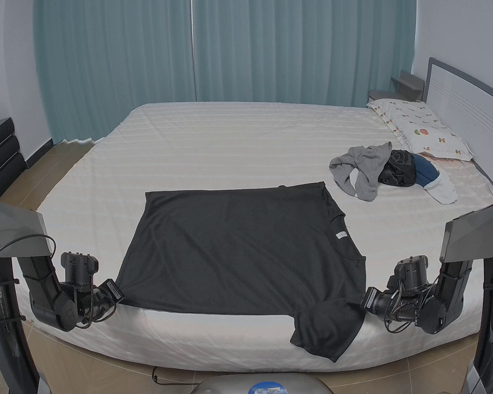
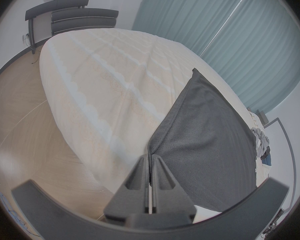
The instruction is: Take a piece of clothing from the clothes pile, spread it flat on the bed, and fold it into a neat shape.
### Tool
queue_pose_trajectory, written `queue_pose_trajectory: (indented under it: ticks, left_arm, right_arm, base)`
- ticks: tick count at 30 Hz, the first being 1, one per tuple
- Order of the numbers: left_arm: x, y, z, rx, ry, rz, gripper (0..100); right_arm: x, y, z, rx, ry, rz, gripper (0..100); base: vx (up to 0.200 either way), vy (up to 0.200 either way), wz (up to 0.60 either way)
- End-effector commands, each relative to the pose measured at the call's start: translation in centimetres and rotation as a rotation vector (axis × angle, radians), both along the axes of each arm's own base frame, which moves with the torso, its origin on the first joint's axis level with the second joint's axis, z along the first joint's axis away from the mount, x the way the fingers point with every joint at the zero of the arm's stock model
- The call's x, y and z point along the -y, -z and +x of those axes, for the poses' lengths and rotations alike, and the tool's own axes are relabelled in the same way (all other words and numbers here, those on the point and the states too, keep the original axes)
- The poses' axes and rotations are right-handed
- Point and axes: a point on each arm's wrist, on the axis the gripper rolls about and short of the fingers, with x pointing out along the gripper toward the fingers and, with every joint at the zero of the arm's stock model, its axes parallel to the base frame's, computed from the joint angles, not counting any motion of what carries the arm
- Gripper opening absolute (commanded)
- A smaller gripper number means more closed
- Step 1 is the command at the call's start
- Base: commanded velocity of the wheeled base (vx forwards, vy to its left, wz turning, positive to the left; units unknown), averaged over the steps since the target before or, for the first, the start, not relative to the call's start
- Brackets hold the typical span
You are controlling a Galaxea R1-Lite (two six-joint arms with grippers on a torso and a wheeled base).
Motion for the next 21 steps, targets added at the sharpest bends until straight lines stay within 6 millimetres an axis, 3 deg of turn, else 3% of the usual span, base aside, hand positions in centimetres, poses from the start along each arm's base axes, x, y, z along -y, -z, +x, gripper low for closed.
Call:
queue_pose_trajectory:
  ticks: [1, 21]
  left_arm:
    - [0.0, -0.1, -0.1, -0.001, 0.001, 0.001, 0]
    - [-0.4, -0.4, -1.7, -0.062, 0.064, 0.071, 0]
  right_arm:
    - [0.1, 0.2, -0.1, -0.005, -0.004, -0.019, 0]
    - [2.1, -2.1, -1.7, -0.048, -0.067, -0.142, 0]
  base:
    - [0.000, 0.000, 0.00]
    - [0.000, 0.000, 0.00]
